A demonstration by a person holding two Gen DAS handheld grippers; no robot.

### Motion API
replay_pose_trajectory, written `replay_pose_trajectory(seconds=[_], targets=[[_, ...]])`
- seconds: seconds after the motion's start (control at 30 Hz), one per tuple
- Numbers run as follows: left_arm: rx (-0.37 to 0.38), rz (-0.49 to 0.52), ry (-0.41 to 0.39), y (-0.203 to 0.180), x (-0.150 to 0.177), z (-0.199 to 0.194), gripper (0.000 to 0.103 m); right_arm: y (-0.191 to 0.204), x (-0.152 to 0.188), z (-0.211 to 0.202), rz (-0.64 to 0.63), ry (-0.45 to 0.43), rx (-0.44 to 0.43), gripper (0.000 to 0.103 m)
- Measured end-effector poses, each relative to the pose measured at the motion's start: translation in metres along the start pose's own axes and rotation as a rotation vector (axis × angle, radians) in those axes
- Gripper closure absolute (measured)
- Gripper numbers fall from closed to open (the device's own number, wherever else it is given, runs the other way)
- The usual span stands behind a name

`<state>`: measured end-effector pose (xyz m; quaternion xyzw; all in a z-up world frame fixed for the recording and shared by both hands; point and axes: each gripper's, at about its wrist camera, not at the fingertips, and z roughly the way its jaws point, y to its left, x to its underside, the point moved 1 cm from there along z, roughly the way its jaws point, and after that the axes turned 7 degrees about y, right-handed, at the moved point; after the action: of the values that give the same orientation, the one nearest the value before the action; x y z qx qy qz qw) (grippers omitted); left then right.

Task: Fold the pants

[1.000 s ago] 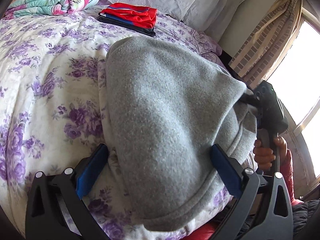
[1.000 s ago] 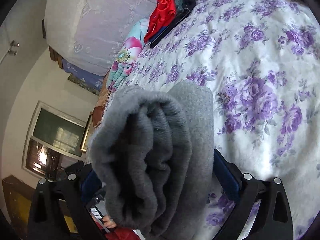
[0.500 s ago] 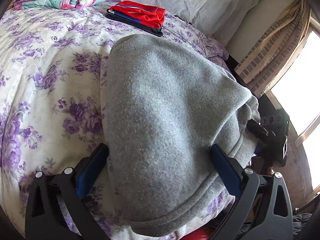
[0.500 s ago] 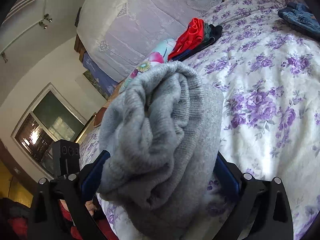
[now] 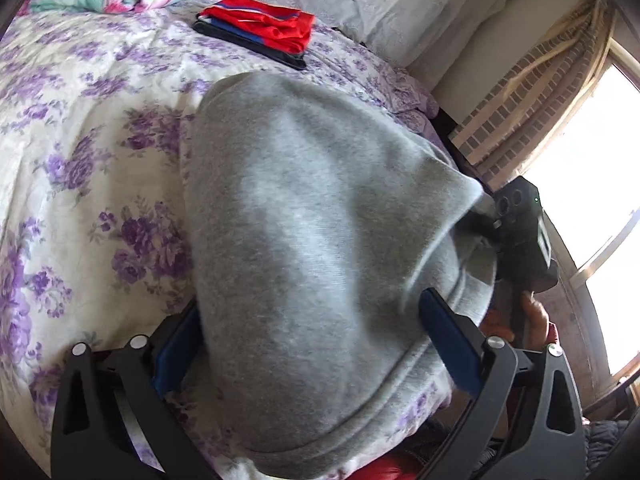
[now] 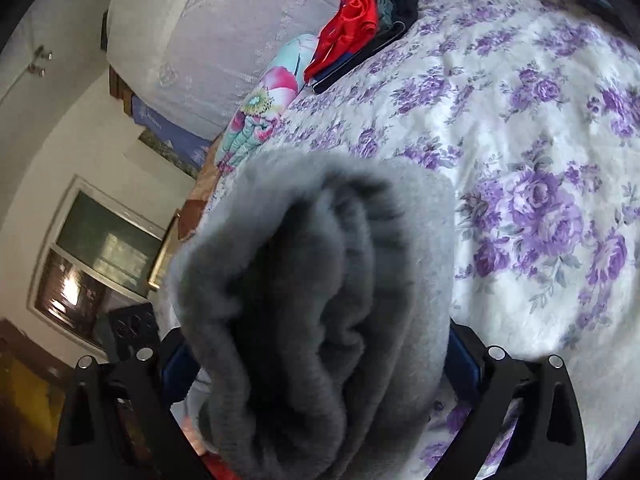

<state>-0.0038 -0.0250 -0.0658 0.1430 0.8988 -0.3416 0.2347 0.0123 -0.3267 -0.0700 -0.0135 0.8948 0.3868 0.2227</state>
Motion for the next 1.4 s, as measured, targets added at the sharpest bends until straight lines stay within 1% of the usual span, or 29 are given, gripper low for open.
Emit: replay_pose_trajectory(seconds=[0.03, 0.07, 0.1, 0.13, 0.17, 0.2, 0.23, 0.3, 0.37, 0.4, 0.47, 0.5, 0.53, 0.57, 0.6, 0.67, 0.73, 0.8, 0.83, 0.87, 0.97, 1.0, 1.07, 1.17, 1.23, 1.27, 1.3, 1.37, 1.4], targets=[[-0.022, 0.022, -0.009, -0.005, 0.000, -0.002, 0.020, 0.006, 0.005, 0.000, -0.022, -0.014, 0.024, 0.017], [-0.042, 0.043, -0.018, -0.009, 0.000, -0.004, 0.025, 0.010, 0.008, -0.003, -0.025, -0.034, 0.028, 0.026], [-0.053, 0.058, -0.027, -0.012, 0.000, -0.006, 0.026, 0.014, 0.010, -0.009, -0.025, -0.064, 0.010, 0.030], [-0.051, 0.053, -0.032, -0.011, 0.000, -0.008, 0.031, 0.017, 0.011, -0.017, -0.044, -0.092, -0.012, 0.036], [-0.044, 0.045, -0.034, -0.008, -0.001, -0.009, 0.036, 0.024, 0.012, -0.022, -0.089, -0.117, -0.016, 0.040], [-0.025, 0.033, -0.034, -0.004, -0.002, -0.010, 0.038, 0.034, 0.016, -0.027, -0.152, -0.142, 0.019, 0.041], [-0.015, 0.029, -0.031, 0.000, -0.003, -0.011, 0.044, 0.043, 0.020, -0.029, -0.201, -0.157, 0.058, 0.041], [-0.003, 0.030, -0.026, 0.007, -0.005, -0.010, 0.050, 0.052, 0.026, -0.029, -0.256, -0.164, 0.104, 0.041], [0.031, 0.002, -0.030, 0.016, -0.007, -0.010, 0.056, 0.047, 0.028, -0.028, -0.248, -0.162, 0.110, 0.041], [0.033, 0.002, -0.032, 0.016, -0.008, -0.012, 0.057, 0.041, 0.026, -0.029, -0.222, -0.159, 0.091, 0.042], [-0.015, 0.058, -0.053, 0.003, -0.011, -0.020, 0.063, 0.043, 0.021, -0.032, -0.208, -0.166, 0.071, 0.042], [-0.059, 0.106, -0.069, -0.008, -0.013, -0.025, 0.063, 0.051, 0.018, -0.036, -0.231, -0.175, 0.076, 0.042], [-0.085, 0.137, -0.080, -0.016, -0.015, -0.029, 0.063, 0.062, 0.014, -0.041, -0.261, -0.193, 0.083, 0.042], [-0.093, 0.155, -0.089, -0.021, -0.019, -0.033, 0.068, 0.069, 0.009, -0.045, -0.282, -0.209, 0.087, 0.042], [-0.070, 0.174, -0.114, -0.025, -0.028, -0.040, 0.069, 0.078, 0.001, -0.052, -0.308, -0.230, 0.091, 0.042], [-0.062, 0.209, -0.165, -0.035, -0.053, -0.053, 0.069, 0.091, -0.015, -0.063, -0.339, -0.267, 0.090, 0.042], [-0.075, 0.244, -0.190, -0.042, -0.079, -0.058, 0.069, 0.095, -0.037, -0.072, -0.340, -0.296, 0.083, 0.042], [-0.088, 0.258, -0.191, -0.040, -0.118, -0.054, 0.069, 0.092, -0.067, -0.069, -0.323, -0.302, 0.084, 0.042], [-0.093, 0.256, -0.182, -0.037, -0.135, -0.049, 0.069, 0.088, -0.084, -0.065, -0.312, -0.298, 0.089, 0.042], [-0.103, 0.248, -0.161, -0.029, -0.159, -0.039, 0.069, 0.083, -0.101, -0.059, -0.299, -0.288, 0.097, 0.042], [-0.136, 0.216, -0.121, -0.007, -0.216, -0.011, 0.070, 0.060, -0.154, -0.029, -0.234, -0.232, 0.108, 0.042], [-0.150, 0.211, -0.116, -0.003, -0.236, -0.004, 0.070, 0.051, -0.178, -0.018, -0.212, -0.211, 0.111, 0.042], [-0.186, 0.218, -0.125, 0.005, -0.274, 0.006, 0.070, 0.045, -0.221, -0.005, -0.198, -0.200, 0.115, 0.042], [-0.248, 0.222, -0.167, 0.011, -0.348, 0.012, 0.070, 0.059, -0.299, 0.003, -0.240, -0.235, 0.133, 0.042], [-0.276, 0.196, -0.198, 0.017, -0.410, 0.013, 0.070, 0.066, -0.359, 0.009, -0.245, -0.268, 0.129, 0.042], [-0.287, 0.181, -0.207, 0.023, -0.437, 0.017, 0.070, 0.065, -0.381, 0.013, -0.238, -0.276, 0.126, 0.042], [-0.291, 0.168, -0.209, 0.028, -0.456, 0.021, 0.070, 0.061, -0.410, 0.020, -0.222, -0.285, 0.125, 0.042], [-0.296, 0.105, -0.199, 0.050, -0.496, 0.040, 0.070, 0.049, -0.450, 0.039, -0.197, -0.279, 0.132, 0.041], [-0.303, 0.085, -0.185, 0.059, -0.506, 0.050, 0.069, 0.036, -0.469, 0.055, -0.168, -0.261, 0.135, 0.041]])
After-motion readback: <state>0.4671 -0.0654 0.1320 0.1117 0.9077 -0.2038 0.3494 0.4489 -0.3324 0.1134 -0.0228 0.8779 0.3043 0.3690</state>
